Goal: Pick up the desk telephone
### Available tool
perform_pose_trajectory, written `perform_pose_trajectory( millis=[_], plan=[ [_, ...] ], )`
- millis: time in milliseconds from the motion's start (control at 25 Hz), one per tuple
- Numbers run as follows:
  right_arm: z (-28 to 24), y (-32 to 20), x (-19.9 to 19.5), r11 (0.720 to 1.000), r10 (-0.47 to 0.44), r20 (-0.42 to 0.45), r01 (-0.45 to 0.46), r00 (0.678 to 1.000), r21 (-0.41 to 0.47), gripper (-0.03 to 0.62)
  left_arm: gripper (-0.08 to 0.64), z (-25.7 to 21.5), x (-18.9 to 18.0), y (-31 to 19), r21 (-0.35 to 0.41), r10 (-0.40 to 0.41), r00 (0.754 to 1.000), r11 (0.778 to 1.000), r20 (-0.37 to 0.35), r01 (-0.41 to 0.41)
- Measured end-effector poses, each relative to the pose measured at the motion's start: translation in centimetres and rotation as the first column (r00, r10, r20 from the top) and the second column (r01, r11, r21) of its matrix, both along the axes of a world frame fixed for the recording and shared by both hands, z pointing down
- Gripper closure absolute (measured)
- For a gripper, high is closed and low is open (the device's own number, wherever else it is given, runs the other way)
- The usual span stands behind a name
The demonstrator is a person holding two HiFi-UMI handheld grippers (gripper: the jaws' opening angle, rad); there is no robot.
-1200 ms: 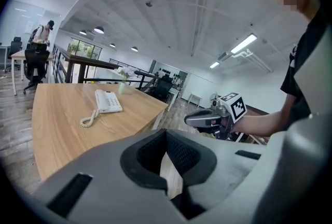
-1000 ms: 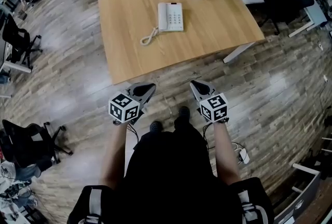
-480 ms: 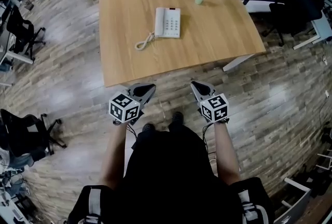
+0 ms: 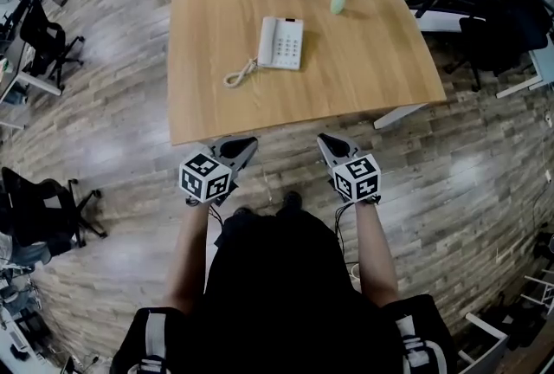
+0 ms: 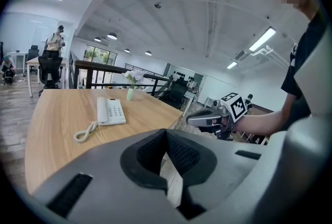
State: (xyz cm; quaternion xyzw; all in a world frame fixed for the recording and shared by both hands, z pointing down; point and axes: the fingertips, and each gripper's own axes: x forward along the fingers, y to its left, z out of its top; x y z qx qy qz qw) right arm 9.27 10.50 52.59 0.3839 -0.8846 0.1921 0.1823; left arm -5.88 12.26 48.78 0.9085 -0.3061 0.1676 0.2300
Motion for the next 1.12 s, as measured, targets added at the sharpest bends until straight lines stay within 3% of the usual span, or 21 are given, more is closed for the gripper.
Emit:
perform_pose_trajectory(
  millis=[1120],
  plan=[
    [1.4,-2.0,3.3,0.998,-0.051,0.017,0.052,0.999,-0.028,0.566,0.541,0.6,3.7,-1.3,-0.01,-0.056,0.998,0.998,0.02,0.056]
  ],
)
